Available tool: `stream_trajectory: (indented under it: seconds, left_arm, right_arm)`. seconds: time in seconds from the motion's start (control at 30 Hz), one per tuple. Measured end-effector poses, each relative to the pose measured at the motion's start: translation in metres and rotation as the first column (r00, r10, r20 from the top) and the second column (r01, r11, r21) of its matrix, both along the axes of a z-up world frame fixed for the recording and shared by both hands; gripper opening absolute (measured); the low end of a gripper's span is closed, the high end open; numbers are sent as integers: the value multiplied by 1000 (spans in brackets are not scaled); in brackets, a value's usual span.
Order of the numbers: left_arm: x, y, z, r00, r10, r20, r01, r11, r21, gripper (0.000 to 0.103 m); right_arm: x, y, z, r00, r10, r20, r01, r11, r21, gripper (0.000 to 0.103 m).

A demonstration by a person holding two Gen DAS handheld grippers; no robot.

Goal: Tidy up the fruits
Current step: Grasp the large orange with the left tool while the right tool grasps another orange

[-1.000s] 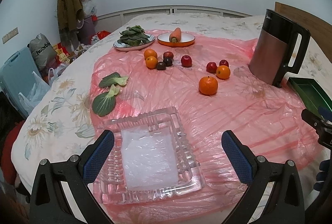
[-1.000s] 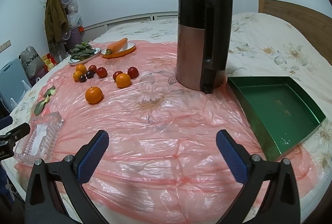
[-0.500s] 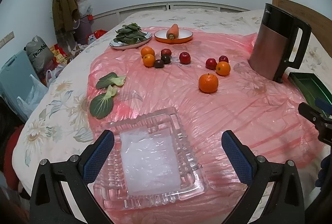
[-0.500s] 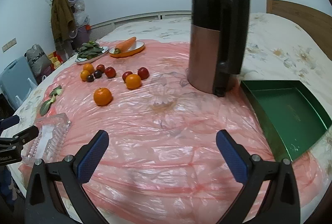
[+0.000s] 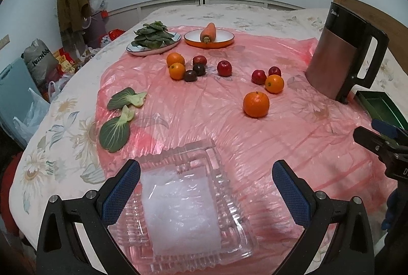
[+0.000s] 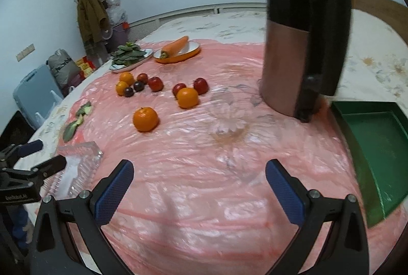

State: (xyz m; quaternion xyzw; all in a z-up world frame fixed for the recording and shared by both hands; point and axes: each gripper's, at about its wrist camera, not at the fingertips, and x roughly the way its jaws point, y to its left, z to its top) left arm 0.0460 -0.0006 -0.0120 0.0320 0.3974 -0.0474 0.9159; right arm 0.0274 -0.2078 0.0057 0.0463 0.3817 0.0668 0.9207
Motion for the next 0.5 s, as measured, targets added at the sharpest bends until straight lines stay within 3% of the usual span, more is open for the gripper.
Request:
stream_trajectory:
  seconds: [0.5]
  left_arm:
    - [64, -31, 6, 997, -70, -30, 71, 997, 11, 101]
  right_arm:
    - [101, 20, -10, 989, 132, -63, -127, 989, 80, 103]
